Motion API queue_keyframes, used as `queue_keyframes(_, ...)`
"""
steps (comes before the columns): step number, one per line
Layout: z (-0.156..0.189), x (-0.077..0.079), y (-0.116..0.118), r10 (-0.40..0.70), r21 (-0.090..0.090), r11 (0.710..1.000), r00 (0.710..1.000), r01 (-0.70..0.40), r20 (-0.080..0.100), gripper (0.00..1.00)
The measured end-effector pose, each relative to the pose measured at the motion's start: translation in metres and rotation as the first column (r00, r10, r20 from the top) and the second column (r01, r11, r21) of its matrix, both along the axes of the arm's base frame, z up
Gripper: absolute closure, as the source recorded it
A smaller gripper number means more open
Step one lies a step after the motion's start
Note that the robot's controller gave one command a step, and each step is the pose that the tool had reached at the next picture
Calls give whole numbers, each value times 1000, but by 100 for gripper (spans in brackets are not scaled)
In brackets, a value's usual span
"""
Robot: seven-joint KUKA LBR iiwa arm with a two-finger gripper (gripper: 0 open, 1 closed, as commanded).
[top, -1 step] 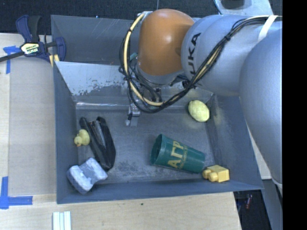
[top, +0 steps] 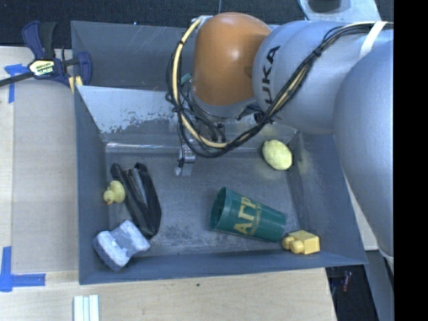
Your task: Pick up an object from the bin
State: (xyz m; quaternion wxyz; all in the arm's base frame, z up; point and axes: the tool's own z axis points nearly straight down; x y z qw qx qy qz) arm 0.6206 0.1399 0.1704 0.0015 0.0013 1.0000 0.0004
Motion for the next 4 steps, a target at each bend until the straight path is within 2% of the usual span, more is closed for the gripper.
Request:
queue_keyframes(1,-87,-23,-15,76,0,997,997,-76,3,100)
queue_keyframes(3,-87,-23,-16,76,0,997,997,-76,3,100)
queue_keyframes(4,-64,-28,-3,50,2,999,999,-50,8,100)
